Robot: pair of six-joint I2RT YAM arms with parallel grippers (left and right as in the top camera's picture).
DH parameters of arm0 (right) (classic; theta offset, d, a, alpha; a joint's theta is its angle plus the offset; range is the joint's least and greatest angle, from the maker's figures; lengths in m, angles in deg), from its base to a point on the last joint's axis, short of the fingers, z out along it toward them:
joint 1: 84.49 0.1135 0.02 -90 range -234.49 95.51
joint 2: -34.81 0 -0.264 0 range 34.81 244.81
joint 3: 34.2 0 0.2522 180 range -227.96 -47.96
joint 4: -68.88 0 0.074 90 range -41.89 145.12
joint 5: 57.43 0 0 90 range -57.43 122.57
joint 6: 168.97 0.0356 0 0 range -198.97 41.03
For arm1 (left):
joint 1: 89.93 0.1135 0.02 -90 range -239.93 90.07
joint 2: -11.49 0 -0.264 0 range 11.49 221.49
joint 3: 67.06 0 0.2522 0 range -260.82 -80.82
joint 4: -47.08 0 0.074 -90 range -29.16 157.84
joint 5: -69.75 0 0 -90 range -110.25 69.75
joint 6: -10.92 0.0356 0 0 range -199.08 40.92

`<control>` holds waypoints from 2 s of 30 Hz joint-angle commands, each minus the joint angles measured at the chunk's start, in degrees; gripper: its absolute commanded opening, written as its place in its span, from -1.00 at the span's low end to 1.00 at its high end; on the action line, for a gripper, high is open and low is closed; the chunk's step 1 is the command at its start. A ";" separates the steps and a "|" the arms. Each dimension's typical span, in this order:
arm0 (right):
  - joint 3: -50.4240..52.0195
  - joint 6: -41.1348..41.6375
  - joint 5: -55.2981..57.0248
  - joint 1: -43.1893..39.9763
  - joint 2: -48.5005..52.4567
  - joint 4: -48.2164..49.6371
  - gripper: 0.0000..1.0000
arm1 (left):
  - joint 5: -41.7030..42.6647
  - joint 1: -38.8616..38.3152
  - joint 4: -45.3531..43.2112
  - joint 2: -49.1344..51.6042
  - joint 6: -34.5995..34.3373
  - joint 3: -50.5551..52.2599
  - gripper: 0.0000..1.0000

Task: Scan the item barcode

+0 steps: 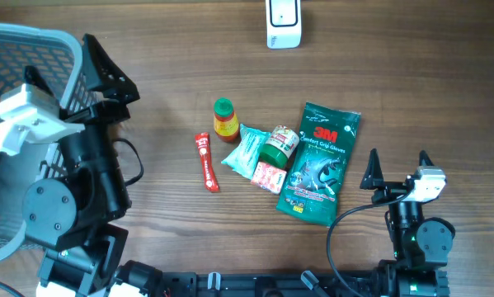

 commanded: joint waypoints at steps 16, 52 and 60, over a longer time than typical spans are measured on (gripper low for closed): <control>0.04 0.85 -0.44 -0.09 -0.26 0.15 1.00 | 0.81 -0.24 2.82 -10.88 15.78 -0.50 1.00; 0.04 0.83 -0.44 -0.09 -0.26 0.15 1.00 | 17.42 21.20 12.79 -43.98 -12.72 4.59 1.00; 0.04 0.85 -0.44 -0.09 -0.26 0.15 1.00 | 21.38 21.24 13.53 -43.98 -14.62 4.57 1.00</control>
